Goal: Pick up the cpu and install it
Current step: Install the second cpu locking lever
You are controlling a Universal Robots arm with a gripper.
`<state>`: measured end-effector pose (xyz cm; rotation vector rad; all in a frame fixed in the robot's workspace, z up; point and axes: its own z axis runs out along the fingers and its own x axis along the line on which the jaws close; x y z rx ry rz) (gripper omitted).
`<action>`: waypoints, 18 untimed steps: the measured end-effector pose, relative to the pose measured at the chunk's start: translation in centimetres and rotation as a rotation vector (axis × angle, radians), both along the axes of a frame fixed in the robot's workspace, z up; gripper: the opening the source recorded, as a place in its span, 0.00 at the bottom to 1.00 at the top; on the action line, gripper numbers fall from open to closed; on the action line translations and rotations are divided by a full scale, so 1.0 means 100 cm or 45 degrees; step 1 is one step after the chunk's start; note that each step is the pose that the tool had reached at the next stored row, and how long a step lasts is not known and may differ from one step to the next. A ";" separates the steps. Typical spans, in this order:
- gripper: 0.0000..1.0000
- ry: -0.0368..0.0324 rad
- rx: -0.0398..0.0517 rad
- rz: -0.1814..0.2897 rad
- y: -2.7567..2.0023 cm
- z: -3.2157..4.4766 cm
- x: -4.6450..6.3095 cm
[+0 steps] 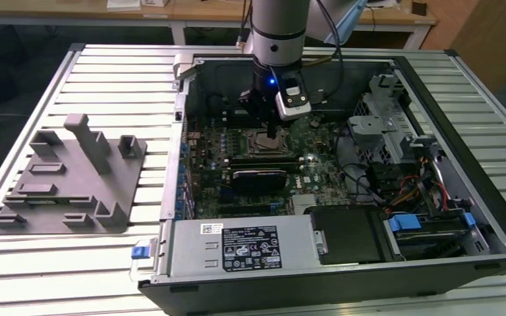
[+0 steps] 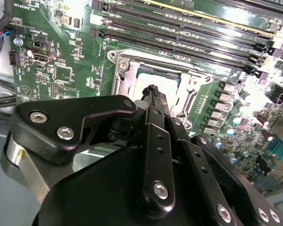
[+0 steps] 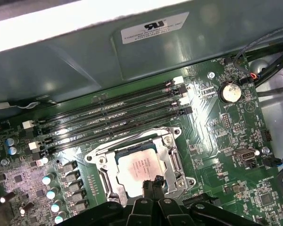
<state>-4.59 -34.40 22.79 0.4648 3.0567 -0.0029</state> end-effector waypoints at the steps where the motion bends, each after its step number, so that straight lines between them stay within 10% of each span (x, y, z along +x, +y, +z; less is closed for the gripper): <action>1: 0.11 -0.0002 0.000 0.000 0.0000 0.0010 0.000; 18: 0.11 -0.0002 0.000 0.000 -0.0050 0.0054 0.000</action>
